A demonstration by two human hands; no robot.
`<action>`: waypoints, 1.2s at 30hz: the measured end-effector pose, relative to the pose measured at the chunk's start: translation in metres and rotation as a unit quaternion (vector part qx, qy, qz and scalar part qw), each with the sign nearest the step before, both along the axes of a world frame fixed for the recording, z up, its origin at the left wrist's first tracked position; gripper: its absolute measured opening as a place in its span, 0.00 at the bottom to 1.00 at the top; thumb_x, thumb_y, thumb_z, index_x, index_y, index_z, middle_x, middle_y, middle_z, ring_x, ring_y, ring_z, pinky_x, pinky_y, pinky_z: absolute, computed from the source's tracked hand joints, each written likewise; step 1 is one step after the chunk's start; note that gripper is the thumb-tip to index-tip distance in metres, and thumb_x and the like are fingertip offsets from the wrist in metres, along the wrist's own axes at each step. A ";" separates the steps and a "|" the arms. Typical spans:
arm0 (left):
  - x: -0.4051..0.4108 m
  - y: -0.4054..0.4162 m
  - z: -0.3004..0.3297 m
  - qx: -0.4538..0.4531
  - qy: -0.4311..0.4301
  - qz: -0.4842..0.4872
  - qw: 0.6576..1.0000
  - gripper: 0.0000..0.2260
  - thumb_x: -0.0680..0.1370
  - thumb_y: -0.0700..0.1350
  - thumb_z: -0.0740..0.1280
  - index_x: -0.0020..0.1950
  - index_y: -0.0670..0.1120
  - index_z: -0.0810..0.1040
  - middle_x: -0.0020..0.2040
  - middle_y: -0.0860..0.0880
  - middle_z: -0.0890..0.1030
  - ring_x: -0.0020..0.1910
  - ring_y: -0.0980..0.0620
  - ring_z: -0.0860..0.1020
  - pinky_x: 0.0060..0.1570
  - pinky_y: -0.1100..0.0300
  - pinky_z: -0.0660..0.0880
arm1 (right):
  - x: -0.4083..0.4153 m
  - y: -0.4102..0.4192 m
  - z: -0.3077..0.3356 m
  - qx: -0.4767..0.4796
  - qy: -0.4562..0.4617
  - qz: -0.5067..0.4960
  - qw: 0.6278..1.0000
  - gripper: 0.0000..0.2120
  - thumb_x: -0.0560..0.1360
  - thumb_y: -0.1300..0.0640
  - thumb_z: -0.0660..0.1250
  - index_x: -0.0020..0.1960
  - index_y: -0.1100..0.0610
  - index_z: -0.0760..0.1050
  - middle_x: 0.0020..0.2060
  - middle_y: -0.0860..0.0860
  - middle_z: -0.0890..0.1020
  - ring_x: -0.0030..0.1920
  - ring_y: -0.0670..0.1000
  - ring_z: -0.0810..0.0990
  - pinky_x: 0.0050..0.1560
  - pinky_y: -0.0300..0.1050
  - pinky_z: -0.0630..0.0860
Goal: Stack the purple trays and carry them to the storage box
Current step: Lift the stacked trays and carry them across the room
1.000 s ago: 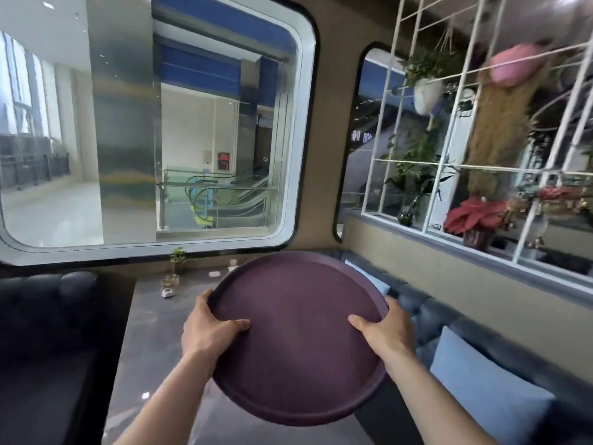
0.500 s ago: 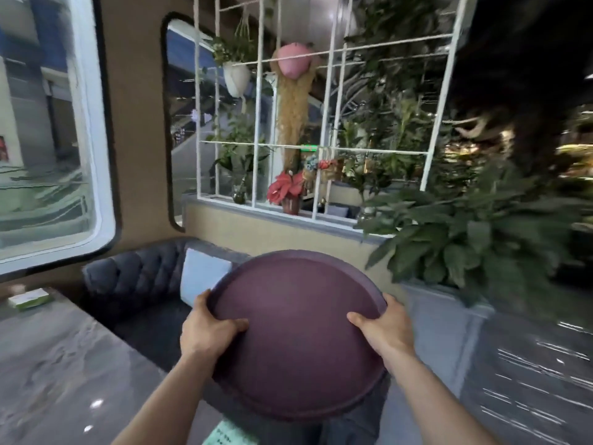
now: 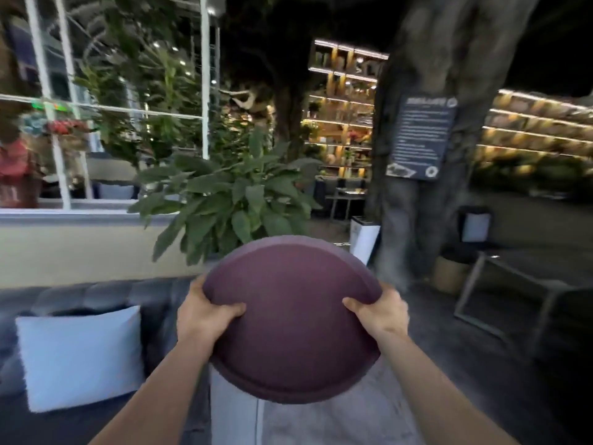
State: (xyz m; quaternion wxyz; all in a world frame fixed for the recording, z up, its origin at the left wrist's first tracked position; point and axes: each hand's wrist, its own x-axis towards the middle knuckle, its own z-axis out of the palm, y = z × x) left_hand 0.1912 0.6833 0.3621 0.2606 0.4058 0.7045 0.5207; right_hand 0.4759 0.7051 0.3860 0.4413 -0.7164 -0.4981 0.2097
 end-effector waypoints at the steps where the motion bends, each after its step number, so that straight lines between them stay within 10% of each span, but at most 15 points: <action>1: 0.014 0.013 -0.001 -0.002 -0.007 -0.028 1.000 0.40 0.61 0.46 0.82 0.71 0.51 0.70 0.62 0.46 0.80 0.61 0.41 0.78 0.59 0.49 0.74 | 0.014 -0.004 -0.001 -0.002 0.002 -0.026 1.000 0.34 0.61 0.44 0.79 0.63 0.52 0.75 0.55 0.55 0.83 0.59 0.60 0.79 0.59 0.55 0.77; 13: 0.210 0.053 -0.017 -0.003 -0.063 -0.354 0.933 0.47 0.55 0.43 0.83 0.73 0.54 0.69 0.61 0.49 0.82 0.55 0.45 0.80 0.58 0.51 0.76 | 0.146 -0.144 -0.011 -0.010 -0.007 -0.342 0.940 0.36 0.64 0.46 0.79 0.67 0.54 0.71 0.60 0.54 0.80 0.62 0.59 0.78 0.59 0.51 0.74; 22: 0.357 -0.029 -0.021 -0.016 -0.064 -0.528 0.847 0.48 0.63 0.42 0.81 0.78 0.53 0.61 0.74 0.47 0.70 0.68 0.41 0.72 0.64 0.47 0.72 | 0.216 -0.291 -0.021 0.009 0.002 -0.507 0.862 0.33 0.62 0.48 0.80 0.63 0.53 0.73 0.57 0.53 0.82 0.57 0.58 0.81 0.59 0.55 0.77; 36: 0.525 -0.130 -0.043 -0.017 -0.026 -0.604 0.797 0.50 0.59 0.46 0.82 0.77 0.56 0.62 0.74 0.47 0.70 0.67 0.40 0.73 0.63 0.41 0.74 | 0.327 -0.427 -0.036 -0.005 0.013 -0.598 0.801 0.35 0.63 0.47 0.80 0.66 0.55 0.72 0.59 0.55 0.81 0.60 0.60 0.79 0.60 0.53 0.75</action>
